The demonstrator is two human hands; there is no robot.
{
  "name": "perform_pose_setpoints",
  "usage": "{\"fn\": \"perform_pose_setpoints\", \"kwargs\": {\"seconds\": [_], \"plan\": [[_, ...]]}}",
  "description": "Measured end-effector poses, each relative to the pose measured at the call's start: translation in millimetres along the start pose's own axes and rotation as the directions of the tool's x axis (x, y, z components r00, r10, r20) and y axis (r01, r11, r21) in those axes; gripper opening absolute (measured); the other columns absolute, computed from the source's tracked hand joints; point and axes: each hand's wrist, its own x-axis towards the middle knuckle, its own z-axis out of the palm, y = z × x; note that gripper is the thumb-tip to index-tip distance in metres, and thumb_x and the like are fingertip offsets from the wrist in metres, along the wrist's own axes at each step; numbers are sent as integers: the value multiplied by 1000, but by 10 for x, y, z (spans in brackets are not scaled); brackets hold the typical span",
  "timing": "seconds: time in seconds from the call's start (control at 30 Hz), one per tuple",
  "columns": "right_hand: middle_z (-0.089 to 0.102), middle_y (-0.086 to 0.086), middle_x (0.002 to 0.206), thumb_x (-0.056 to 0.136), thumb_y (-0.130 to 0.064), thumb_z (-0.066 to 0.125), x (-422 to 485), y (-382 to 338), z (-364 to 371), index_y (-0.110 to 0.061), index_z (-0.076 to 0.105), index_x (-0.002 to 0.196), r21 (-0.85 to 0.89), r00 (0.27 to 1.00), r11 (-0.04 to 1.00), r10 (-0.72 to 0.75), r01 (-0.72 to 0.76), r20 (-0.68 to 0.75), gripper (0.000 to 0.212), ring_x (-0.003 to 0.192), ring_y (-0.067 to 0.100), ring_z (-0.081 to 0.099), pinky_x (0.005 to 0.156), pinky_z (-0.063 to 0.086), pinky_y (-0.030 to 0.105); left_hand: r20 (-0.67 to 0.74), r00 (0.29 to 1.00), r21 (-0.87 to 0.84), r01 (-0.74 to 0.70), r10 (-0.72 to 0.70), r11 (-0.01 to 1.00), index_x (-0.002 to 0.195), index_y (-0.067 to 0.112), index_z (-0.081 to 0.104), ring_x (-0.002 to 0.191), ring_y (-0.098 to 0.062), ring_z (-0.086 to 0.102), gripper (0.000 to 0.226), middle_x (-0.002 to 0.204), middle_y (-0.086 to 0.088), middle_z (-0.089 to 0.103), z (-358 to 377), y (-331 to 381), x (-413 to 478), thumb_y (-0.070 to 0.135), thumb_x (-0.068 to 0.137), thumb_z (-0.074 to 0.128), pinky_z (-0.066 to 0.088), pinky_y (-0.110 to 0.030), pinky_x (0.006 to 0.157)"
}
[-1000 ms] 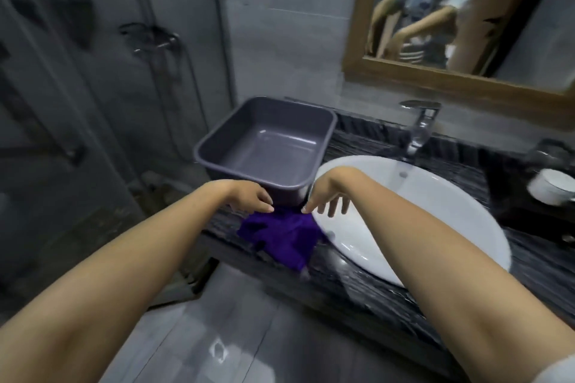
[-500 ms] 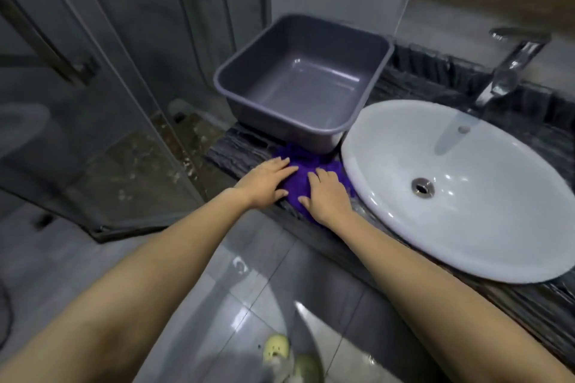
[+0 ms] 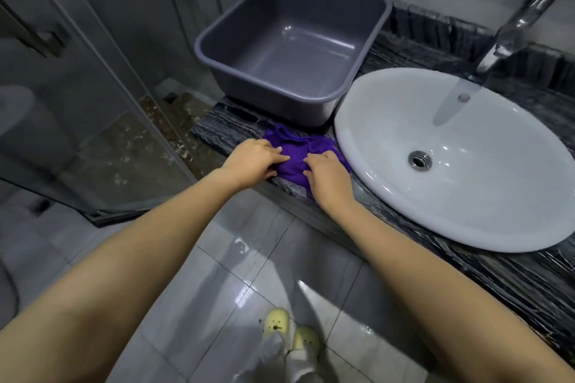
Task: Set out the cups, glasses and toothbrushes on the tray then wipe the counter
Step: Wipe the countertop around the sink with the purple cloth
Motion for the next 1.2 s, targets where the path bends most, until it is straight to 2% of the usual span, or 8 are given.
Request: {"fn": "perform_pose_setpoints", "kwargs": {"seconds": [0.13,0.23,0.3,0.4,0.47,0.57,0.87,1.2], "plan": [[64,14,120,93,-20,52,13,34,-223,-12,59,124,42,996,999,30,-33,82,33,116,32,52,93,45,37,16,999,-31,30,-30,999,123,22,61,107,-32,60,36,112,-12,69,-208,47,9,30,87,58,44,-36,89],[59,12,132,92,-23,55,-10,93,-420,-11,58,126,152,979,983,76,-106,191,37,124,29,51,104,38,33,118,993,-90,27,-16,996,121,25,61,111,-27,59,36,118,-5,68,-464,99,78,32,87,59,45,-32,88],[60,10,131,90,-24,59,-70,145,-583,-9,61,124,247,965,955,104,-164,239,37,123,25,53,101,36,25,190,981,-120,-8,31,993,118,24,64,109,-23,61,34,118,-2,68,-657,151,148,30,85,62,44,-29,88],[70,11,111,88,-21,62,-184,231,-912,-9,67,115,338,959,919,114,-201,260,30,97,19,62,76,36,19,247,964,-172,-57,99,983,112,23,68,102,-19,63,30,110,0,71,-966,268,279,27,83,65,44,-27,86],[70,12,94,89,-19,61,-264,293,-1166,-8,70,109,366,959,907,116,-209,259,25,77,13,57,73,36,22,243,960,-197,-93,141,976,110,22,69,98,-17,63,28,107,1,72,-1196,392,377,25,82,65,43,-25,83],[69,12,94,89,-19,60,-371,409,-1544,-9,71,106,375,964,897,162,-233,212,23,81,15,54,68,41,24,203,958,-196,-162,201,967,109,23,69,91,-15,62,26,104,1,73,-1520,604,543,23,84,64,41,-23,76],[66,5,84,89,-20,59,-911,867,-2499,-10,72,97,343,931,881,361,-326,-42,18,76,15,52,65,39,26,9,909,-292,-396,417,871,106,21,71,89,-11,62,24,101,3,73,-2177,1447,1087,18,85,61,47,-26,81],[72,12,107,89,-19,60,-1998,1698,-3173,-10,71,106,311,761,785,608,-535,-226,22,92,23,63,77,41,29,-110,727,-240,-681,678,692,112,20,68,96,-11,62,27,109,1,72,-2395,3057,1673,19,86,62,39,-19,79]]}}
